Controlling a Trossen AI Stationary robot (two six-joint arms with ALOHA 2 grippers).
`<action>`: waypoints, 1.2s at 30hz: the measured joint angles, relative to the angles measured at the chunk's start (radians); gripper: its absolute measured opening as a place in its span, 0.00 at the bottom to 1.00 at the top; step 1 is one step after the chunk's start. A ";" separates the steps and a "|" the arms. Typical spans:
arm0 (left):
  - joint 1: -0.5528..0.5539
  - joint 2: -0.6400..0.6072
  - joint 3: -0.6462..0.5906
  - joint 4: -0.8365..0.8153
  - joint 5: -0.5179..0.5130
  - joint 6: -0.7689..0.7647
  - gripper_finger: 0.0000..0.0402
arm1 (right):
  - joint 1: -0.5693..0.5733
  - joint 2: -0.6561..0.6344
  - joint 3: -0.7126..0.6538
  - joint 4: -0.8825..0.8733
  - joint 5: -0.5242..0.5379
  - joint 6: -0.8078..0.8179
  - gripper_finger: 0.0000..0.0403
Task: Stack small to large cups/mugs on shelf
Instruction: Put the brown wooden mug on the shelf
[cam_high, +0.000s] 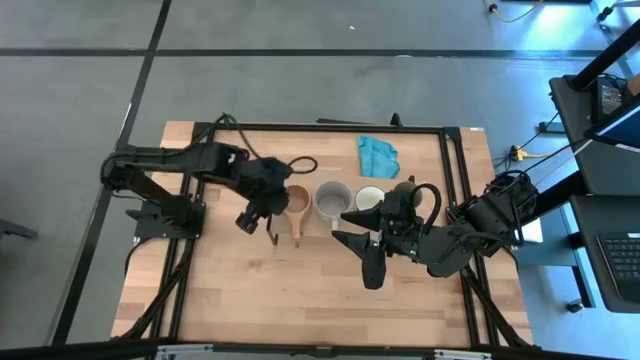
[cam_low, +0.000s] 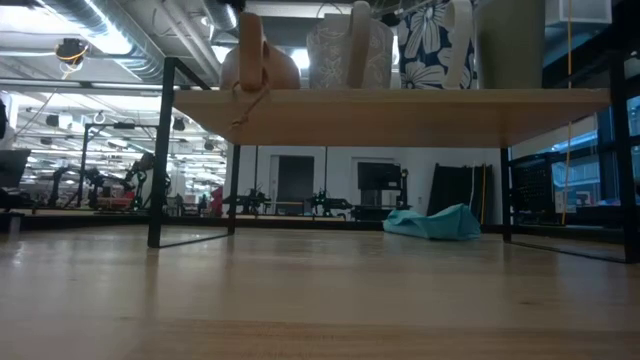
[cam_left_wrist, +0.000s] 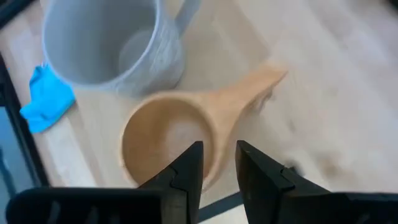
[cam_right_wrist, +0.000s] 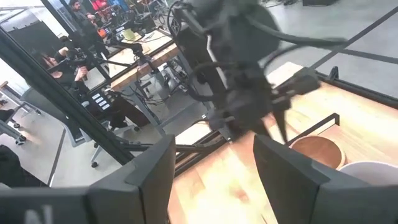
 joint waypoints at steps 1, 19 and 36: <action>-0.014 -0.005 0.000 0.011 0.001 -0.029 0.22 | 0.000 0.000 0.000 -0.001 0.000 0.000 0.54; -0.234 0.059 0.000 0.237 0.035 -0.422 0.13 | -0.008 0.000 0.000 -0.005 0.007 -0.001 0.54; -0.271 0.183 0.000 0.287 -0.208 -0.444 0.00 | -0.005 0.000 0.000 -0.004 0.007 0.000 0.54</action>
